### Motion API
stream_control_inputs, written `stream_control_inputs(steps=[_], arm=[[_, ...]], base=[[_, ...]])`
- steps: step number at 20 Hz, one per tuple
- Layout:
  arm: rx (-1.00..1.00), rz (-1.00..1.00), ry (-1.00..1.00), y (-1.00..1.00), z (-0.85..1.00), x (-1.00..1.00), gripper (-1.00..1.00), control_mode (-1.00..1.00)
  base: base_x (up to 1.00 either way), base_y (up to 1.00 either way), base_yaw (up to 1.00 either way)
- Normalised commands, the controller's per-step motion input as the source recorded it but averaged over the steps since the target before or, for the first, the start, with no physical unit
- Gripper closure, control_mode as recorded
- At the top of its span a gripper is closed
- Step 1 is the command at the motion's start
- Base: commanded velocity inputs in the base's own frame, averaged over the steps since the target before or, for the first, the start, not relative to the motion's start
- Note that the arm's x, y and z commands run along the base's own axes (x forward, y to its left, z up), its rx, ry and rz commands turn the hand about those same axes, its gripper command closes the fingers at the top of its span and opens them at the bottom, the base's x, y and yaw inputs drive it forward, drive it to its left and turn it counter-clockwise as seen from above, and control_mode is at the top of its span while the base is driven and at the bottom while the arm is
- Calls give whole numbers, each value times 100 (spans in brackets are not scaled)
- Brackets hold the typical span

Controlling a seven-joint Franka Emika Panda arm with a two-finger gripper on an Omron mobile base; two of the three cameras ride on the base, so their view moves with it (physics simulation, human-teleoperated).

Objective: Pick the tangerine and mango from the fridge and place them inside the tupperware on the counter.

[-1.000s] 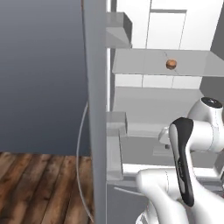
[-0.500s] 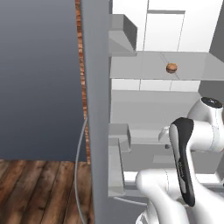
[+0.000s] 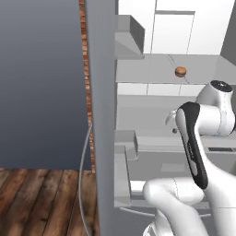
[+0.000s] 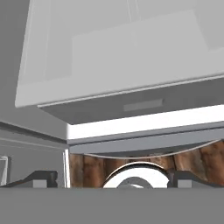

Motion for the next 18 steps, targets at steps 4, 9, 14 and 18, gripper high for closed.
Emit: stream_control_inputs(steps=[4,9,14,18], arm=[[-15,0,-18,-23,86,37,-100,-100],[-3,0,-2,-29,74,59,-100,-100],[-10,0,-1,-31,54,65,-100,-100],[-7,0,0,-23,34,64,-100,-100]], base=[[0,0,0],[0,0,0],[0,0,0],[0,0,0]])
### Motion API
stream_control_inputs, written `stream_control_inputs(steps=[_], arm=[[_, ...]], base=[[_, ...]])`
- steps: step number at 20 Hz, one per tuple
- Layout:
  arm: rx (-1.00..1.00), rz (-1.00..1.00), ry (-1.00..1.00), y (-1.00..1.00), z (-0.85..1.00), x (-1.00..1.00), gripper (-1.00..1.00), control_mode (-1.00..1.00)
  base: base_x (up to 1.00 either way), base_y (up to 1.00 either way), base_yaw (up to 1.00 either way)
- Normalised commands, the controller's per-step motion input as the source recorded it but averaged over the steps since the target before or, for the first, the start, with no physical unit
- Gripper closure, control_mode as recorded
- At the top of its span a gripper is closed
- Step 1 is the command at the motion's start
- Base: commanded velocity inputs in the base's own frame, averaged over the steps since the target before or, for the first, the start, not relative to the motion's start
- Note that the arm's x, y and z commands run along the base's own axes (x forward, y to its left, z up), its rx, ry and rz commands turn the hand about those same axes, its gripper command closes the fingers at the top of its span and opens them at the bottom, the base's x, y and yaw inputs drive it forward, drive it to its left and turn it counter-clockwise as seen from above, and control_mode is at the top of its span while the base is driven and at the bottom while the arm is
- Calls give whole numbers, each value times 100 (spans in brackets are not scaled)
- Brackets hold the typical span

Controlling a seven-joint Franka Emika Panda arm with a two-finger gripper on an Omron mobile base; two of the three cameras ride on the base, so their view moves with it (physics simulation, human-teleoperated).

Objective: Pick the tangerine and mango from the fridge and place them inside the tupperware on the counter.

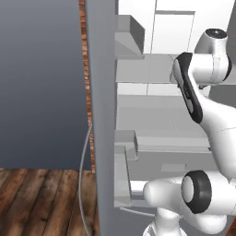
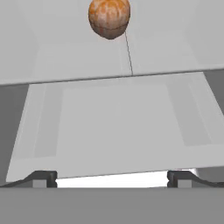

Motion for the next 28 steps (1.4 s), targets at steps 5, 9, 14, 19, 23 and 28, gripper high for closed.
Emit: stream_control_inputs(steps=[5,9,14,19,23,28], arm=[[-6,0,0,-21,26,58,-100,-100],[-6,0,-11,-25,16,48,-100,-100],[0,0,0,-25,2,44,-100,-100],[0,0,1,-16,0,37,-100,-100],[0,0,5,-4,-5,30,-100,-100],[0,0,12,0,-9,17,-100,-100]], base=[[0,0,0],[0,0,0],[0,0,0],[0,0,0],[0,0,0],[0,0,0]])
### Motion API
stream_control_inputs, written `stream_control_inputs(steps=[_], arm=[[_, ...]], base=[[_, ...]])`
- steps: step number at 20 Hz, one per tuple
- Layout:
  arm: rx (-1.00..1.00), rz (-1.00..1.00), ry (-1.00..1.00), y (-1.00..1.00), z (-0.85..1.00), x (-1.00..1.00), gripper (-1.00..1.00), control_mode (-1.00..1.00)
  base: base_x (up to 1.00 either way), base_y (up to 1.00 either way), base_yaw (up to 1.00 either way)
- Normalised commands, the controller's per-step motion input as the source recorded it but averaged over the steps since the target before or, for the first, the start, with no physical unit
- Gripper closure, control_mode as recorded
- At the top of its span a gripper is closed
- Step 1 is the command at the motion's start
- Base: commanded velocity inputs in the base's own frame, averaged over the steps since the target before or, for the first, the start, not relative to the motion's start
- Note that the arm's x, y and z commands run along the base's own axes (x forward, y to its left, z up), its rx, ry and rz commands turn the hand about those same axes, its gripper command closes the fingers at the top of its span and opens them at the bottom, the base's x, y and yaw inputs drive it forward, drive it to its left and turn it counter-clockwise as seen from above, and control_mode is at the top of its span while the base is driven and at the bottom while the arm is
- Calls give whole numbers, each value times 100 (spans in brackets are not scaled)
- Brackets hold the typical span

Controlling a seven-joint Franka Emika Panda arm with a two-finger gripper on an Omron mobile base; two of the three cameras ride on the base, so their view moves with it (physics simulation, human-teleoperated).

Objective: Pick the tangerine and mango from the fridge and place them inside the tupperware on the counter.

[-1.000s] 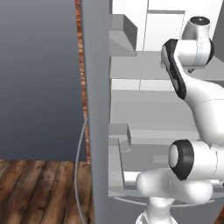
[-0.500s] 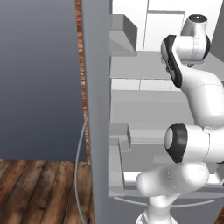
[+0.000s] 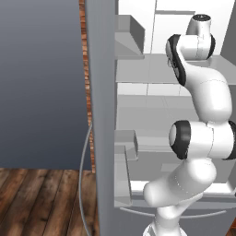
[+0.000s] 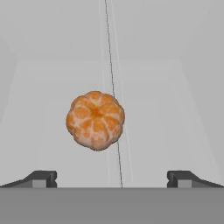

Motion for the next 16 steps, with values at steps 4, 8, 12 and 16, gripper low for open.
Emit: stream_control_inputs(steps=[4,8,12,16], arm=[[0,0,14,0,-13,16,-100,-100],[0,0,13,0,-9,26,-100,-100],[0,0,0,0,-6,33,-100,-100],[0,0,0,0,-6,31,-100,-100]], base=[[0,0,0],[0,0,0],[0,0,0],[0,0,0]])
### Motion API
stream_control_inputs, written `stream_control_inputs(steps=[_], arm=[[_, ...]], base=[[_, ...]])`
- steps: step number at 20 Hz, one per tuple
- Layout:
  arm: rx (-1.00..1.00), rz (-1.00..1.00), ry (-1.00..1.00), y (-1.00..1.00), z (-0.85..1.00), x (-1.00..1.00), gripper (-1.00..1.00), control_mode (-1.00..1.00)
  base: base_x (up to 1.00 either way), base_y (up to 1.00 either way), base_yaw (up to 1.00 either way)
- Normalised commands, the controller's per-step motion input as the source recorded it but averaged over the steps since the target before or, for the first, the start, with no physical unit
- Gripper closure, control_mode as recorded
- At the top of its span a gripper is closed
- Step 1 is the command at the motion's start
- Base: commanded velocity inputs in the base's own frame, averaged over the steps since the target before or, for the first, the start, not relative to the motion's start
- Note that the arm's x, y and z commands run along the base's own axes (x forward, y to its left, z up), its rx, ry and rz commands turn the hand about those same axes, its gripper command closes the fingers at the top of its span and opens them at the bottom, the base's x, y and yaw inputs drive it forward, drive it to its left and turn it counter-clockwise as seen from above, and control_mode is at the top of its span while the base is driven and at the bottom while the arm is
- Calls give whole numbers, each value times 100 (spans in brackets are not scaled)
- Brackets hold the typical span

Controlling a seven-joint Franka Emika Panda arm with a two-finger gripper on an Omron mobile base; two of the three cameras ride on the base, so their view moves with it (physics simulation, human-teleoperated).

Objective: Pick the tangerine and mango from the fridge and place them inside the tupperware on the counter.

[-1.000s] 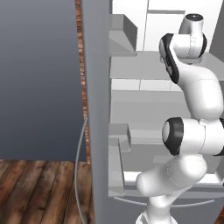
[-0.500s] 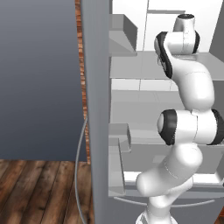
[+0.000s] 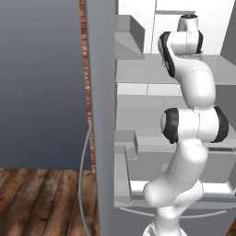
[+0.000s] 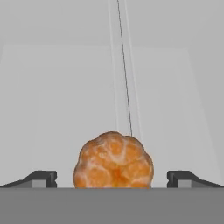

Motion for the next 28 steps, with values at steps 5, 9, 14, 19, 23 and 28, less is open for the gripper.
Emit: stream_control_inputs(steps=[5,9,14,19,23,28], arm=[[0,0,0,0,-15,10,-100,-100],[0,0,0,0,-29,-21,-100,-100],[0,0,0,0,-25,-33,-100,-100],[0,0,0,0,-20,-12,-100,-100],[0,1,0,0,-15,9,-100,-100],[0,9,0,0,0,26,-100,-100]], base=[[0,0,0],[0,0,0],[0,0,0],[0,0,0],[0,0,0],[0,0,0]])
